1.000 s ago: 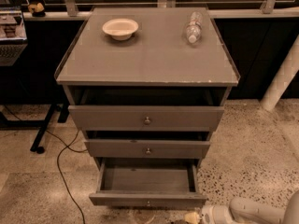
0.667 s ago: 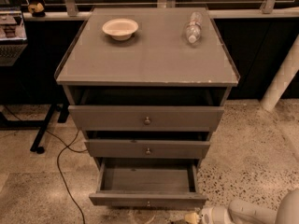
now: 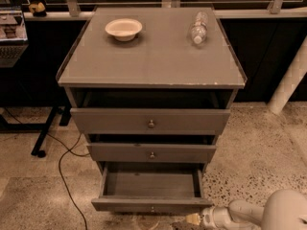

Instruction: Close bottom drawer

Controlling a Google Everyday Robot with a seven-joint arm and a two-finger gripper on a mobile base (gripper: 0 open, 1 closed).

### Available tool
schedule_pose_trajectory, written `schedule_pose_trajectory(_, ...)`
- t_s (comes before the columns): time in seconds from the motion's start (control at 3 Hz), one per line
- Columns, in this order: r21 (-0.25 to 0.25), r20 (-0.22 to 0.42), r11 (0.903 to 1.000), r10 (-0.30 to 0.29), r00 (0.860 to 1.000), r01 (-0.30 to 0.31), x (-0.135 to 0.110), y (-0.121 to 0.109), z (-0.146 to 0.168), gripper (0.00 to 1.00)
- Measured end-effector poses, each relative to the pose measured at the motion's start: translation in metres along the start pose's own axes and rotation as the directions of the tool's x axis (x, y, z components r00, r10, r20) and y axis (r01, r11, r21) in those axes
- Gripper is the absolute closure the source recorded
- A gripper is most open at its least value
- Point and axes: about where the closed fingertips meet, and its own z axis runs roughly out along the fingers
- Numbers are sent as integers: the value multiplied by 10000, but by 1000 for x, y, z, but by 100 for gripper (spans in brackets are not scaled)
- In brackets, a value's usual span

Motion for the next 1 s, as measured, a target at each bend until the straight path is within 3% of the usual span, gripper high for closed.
schedule_pose_trajectory(1.0, 120, -178, 9983, -576, 9982, 578, -42, -17, 22, 100)
